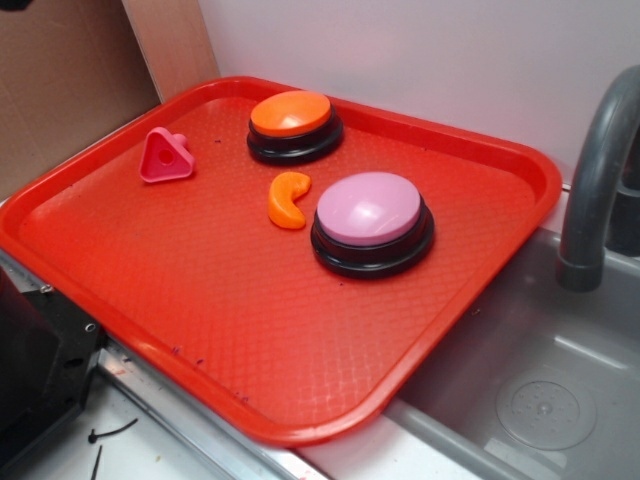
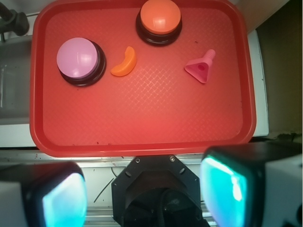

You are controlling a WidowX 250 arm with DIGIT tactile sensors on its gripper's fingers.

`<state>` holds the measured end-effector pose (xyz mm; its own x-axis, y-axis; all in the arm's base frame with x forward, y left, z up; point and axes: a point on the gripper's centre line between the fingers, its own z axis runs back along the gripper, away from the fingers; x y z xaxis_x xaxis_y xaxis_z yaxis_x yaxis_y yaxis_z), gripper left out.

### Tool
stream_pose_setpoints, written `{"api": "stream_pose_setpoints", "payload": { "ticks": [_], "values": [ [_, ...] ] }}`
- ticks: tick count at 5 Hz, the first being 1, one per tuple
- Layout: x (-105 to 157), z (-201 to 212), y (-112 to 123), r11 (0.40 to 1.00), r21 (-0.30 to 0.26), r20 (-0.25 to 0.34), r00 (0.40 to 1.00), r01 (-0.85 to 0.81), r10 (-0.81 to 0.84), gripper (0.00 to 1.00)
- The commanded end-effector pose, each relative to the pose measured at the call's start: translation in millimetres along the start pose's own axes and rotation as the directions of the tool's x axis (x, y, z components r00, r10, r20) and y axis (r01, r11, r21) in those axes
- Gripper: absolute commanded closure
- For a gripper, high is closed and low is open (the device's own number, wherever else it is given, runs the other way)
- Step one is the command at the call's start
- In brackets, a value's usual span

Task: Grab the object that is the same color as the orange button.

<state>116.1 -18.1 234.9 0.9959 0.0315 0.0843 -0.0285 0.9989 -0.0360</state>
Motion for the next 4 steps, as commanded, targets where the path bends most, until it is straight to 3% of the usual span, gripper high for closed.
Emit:
{"api": "stream_pose_setpoints", "payload": {
  "ticks": [1,2,3,4],
  "values": [
    [0,0,0,1.0,0.0,0.0,1.0,0.0,0.0,0.0],
    [6,-3,0,0.984,-0.007,0.032,0.983,-0.18,0.18,0.0],
    [26,-17,0,0.91,0.011,0.072,0.908,-0.415,0.413,0.0],
    [42,-34,12,0.778,-0.022,0.098,0.773,-0.627,0.626,0.0]
  ]
}}
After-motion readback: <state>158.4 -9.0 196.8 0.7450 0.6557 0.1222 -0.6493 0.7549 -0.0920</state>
